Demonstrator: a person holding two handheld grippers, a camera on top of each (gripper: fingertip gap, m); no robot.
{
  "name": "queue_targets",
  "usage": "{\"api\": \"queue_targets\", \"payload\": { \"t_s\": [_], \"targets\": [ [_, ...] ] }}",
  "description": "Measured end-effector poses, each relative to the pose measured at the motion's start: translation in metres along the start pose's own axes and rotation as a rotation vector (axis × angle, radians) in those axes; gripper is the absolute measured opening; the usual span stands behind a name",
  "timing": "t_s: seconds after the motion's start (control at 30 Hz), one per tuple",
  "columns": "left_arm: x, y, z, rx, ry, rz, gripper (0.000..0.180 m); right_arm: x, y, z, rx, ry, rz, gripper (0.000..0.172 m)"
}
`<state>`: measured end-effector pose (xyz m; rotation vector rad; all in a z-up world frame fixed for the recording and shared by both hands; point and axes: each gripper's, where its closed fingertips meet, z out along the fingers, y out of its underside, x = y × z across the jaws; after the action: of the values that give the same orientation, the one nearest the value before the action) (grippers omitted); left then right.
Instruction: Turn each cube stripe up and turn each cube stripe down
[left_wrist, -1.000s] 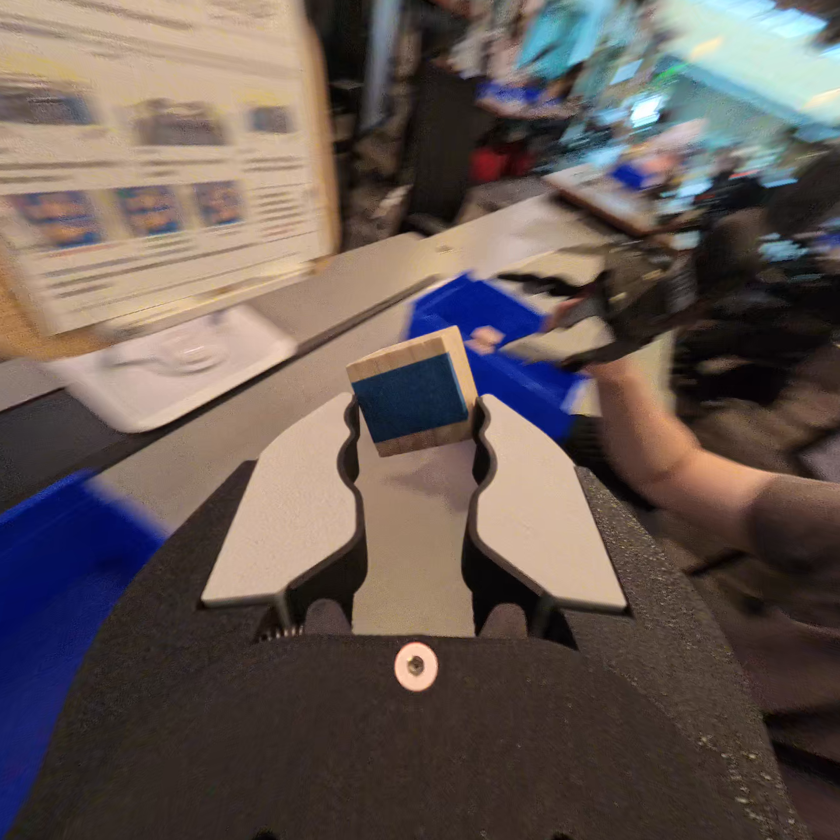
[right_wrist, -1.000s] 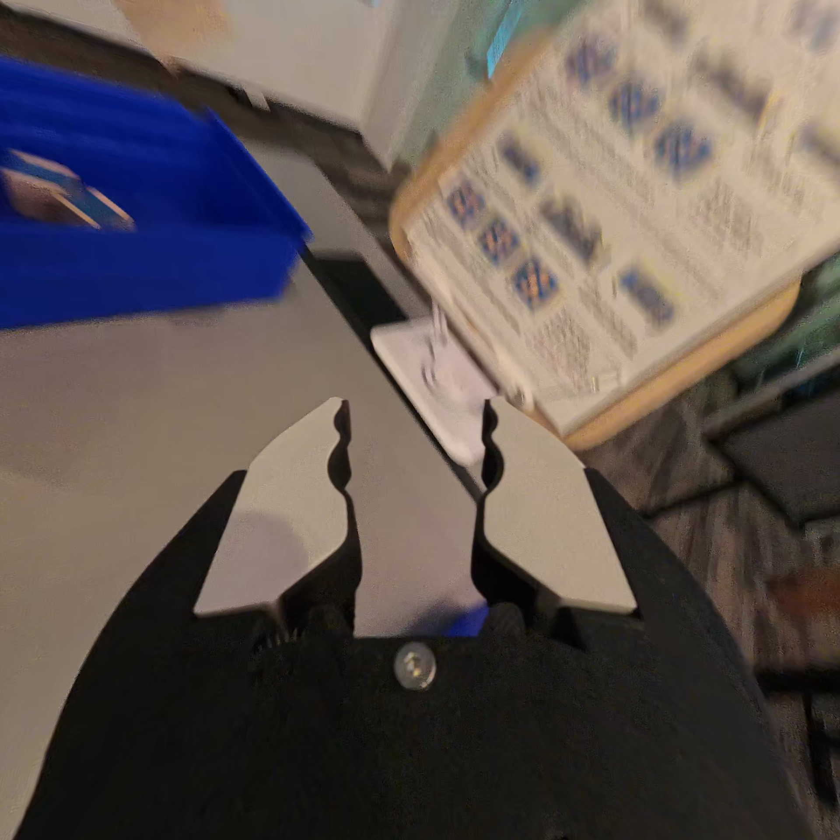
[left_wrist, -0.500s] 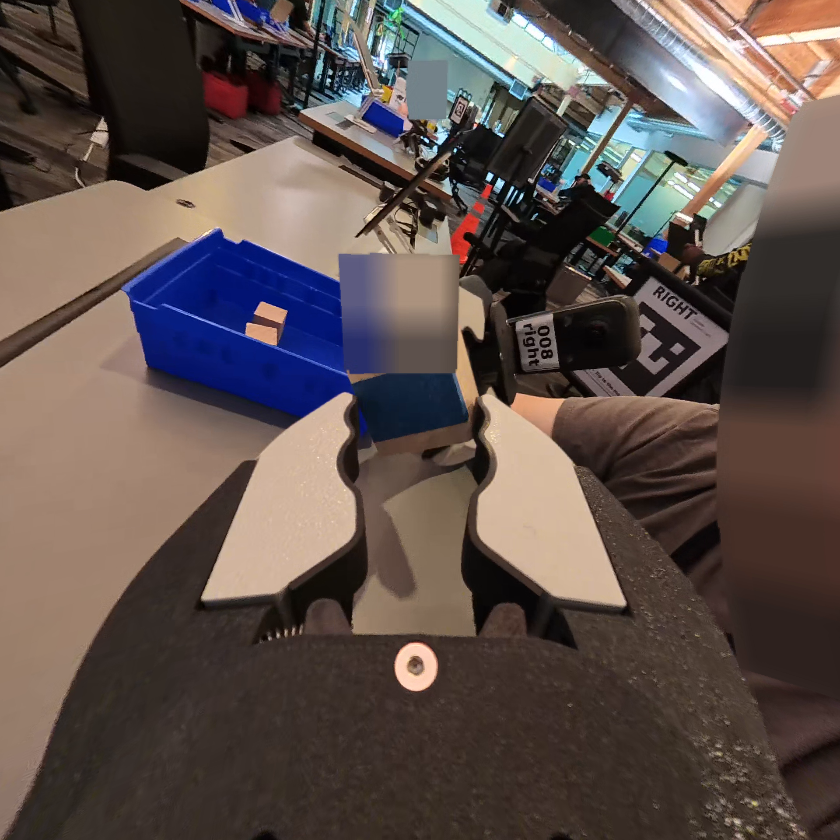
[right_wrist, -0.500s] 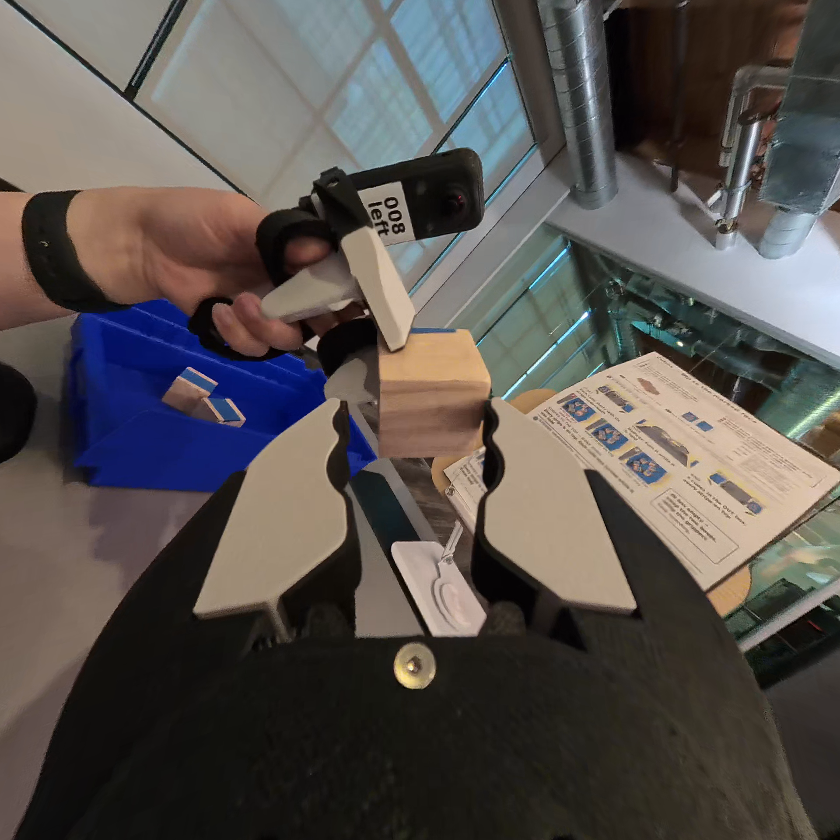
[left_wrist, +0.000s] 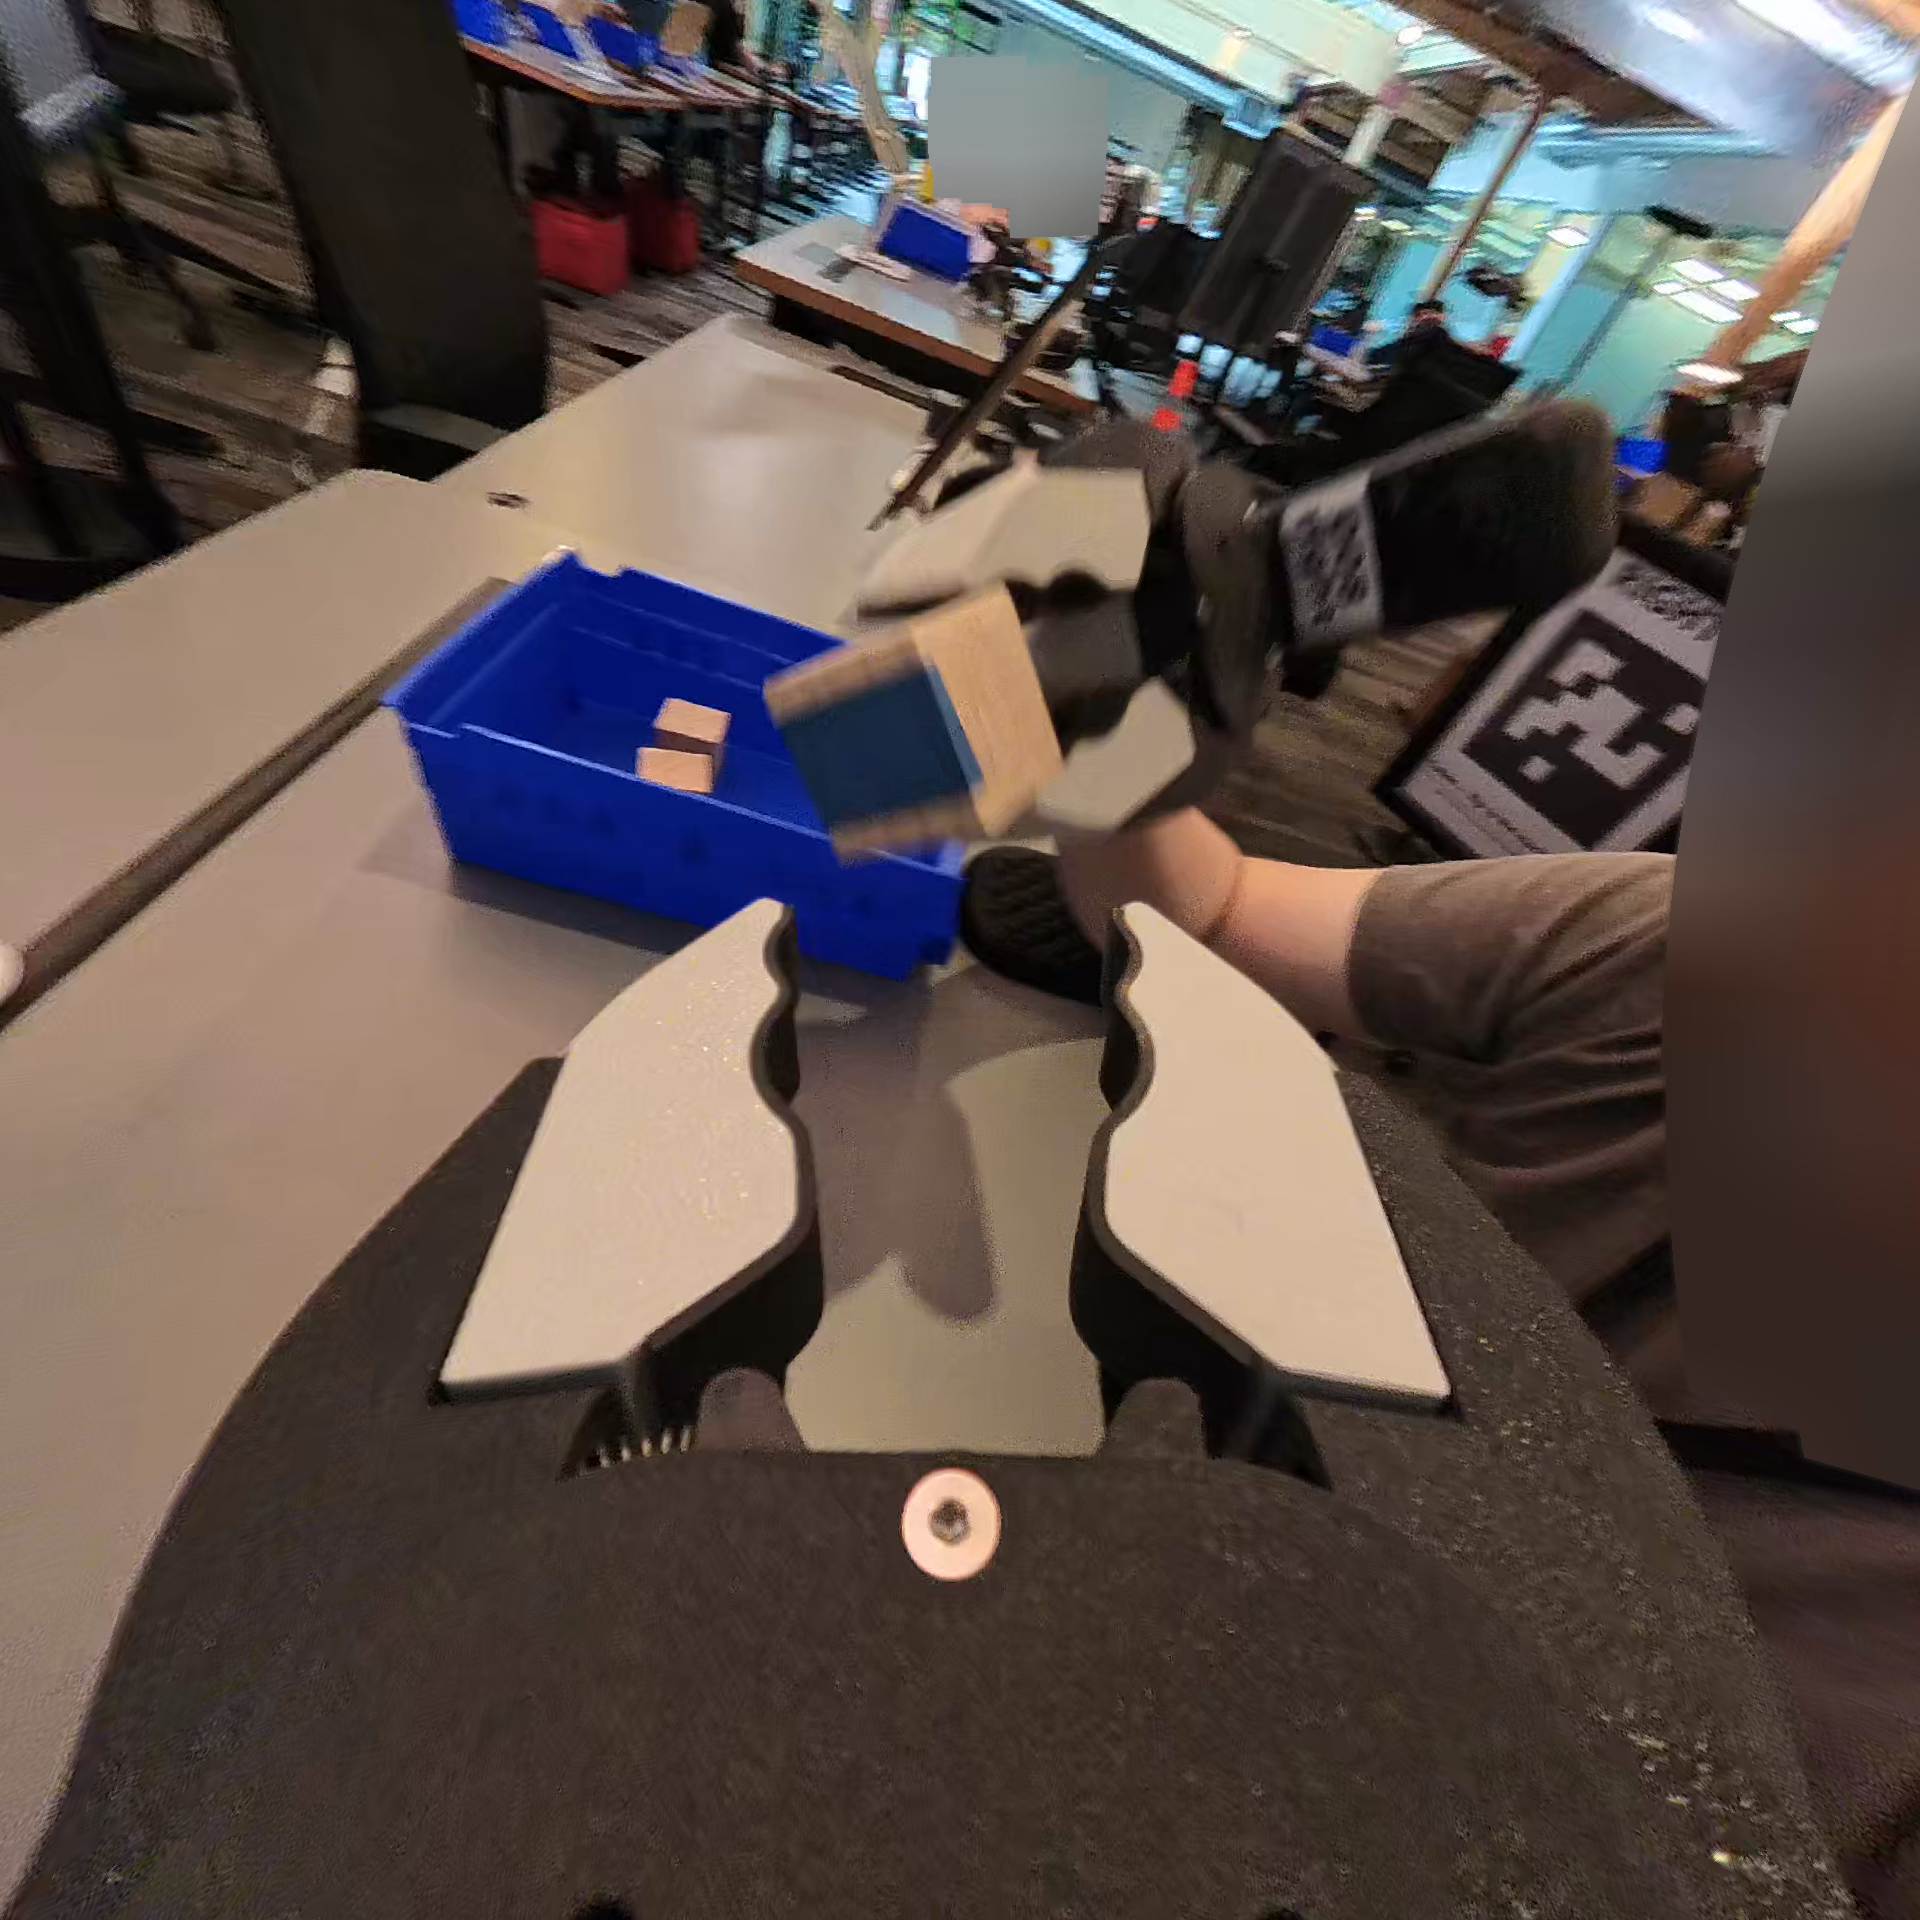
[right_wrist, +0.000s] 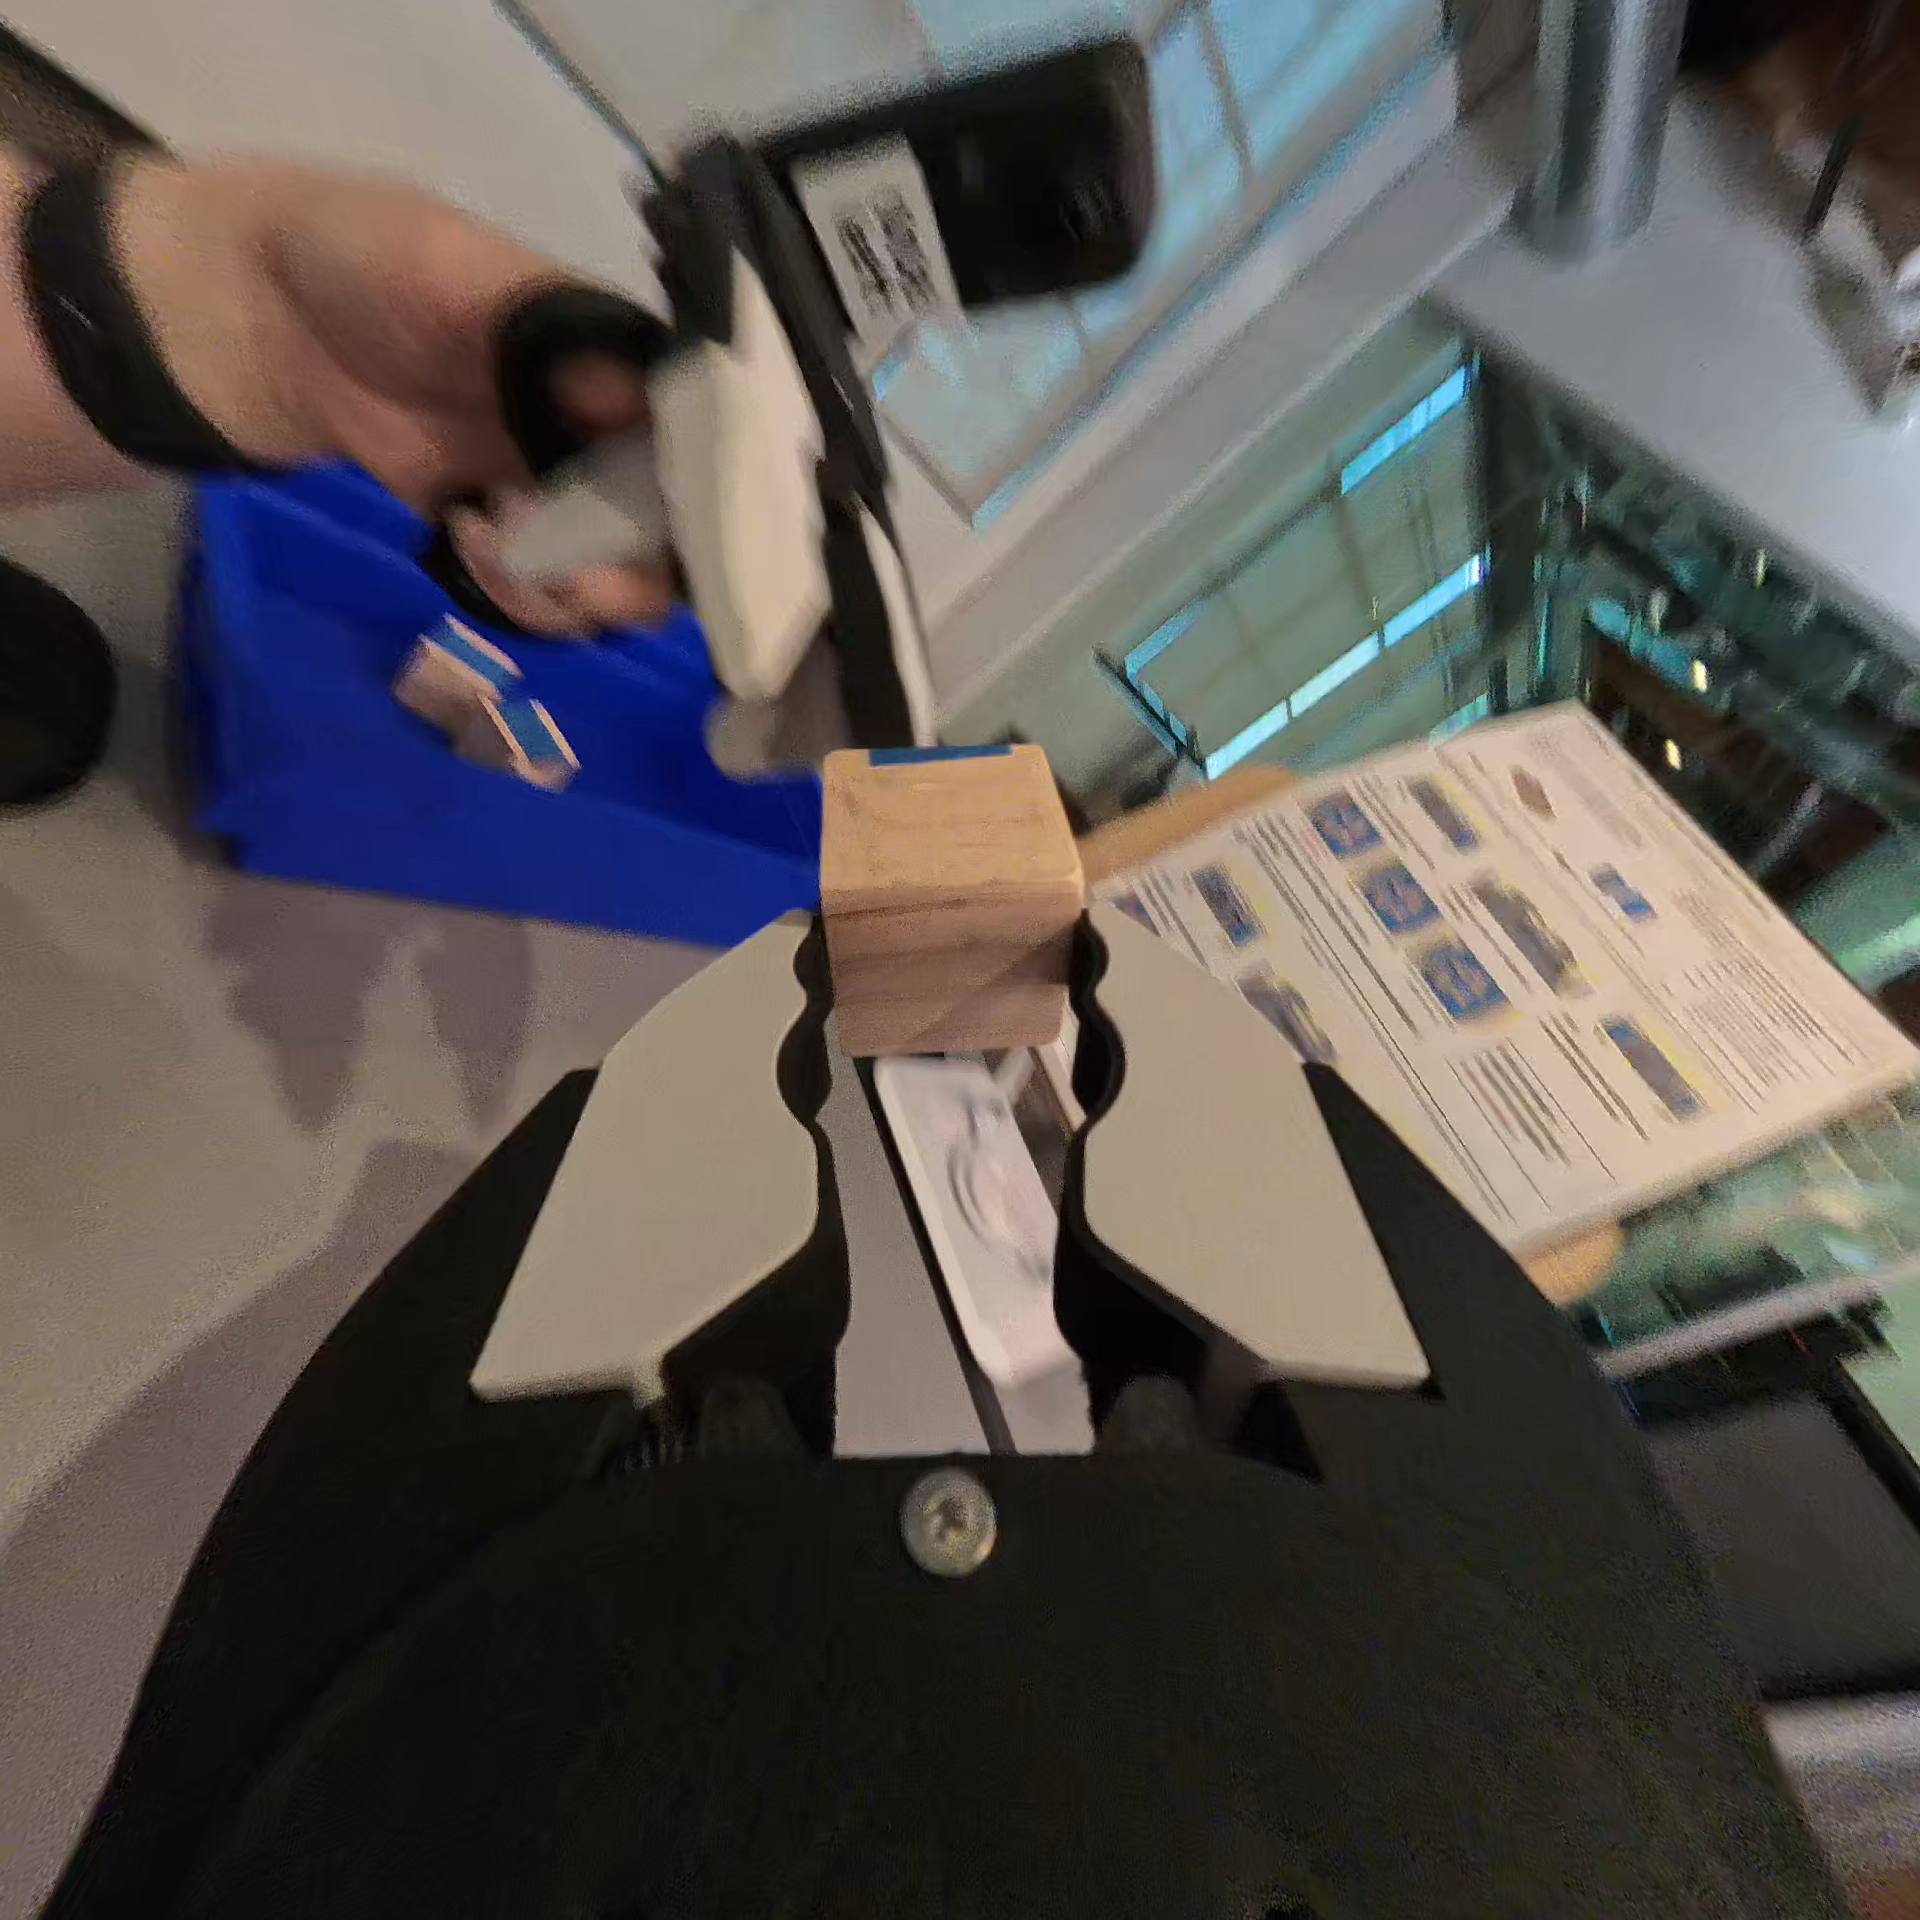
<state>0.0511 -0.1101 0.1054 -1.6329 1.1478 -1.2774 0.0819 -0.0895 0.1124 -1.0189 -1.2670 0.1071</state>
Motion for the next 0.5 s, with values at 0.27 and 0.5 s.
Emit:
{"api": "queue_targets", "payload": {
  "t_s": [0.27, 0.5],
  "targets": [
    [-0.036, -0.014, -0.053, 0.041, -0.355, 0.156, 0.052, 0.019, 0.267, -0.179, -1.308, -0.187, 0.614, 0.045],
    [-0.081, 0.007, -0.111, -0.102, -0.660, 0.152, 0.049, -0.020, 0.342, -0.209, -1.575, -0.370, 0.712, 0.046]
  ]
}}
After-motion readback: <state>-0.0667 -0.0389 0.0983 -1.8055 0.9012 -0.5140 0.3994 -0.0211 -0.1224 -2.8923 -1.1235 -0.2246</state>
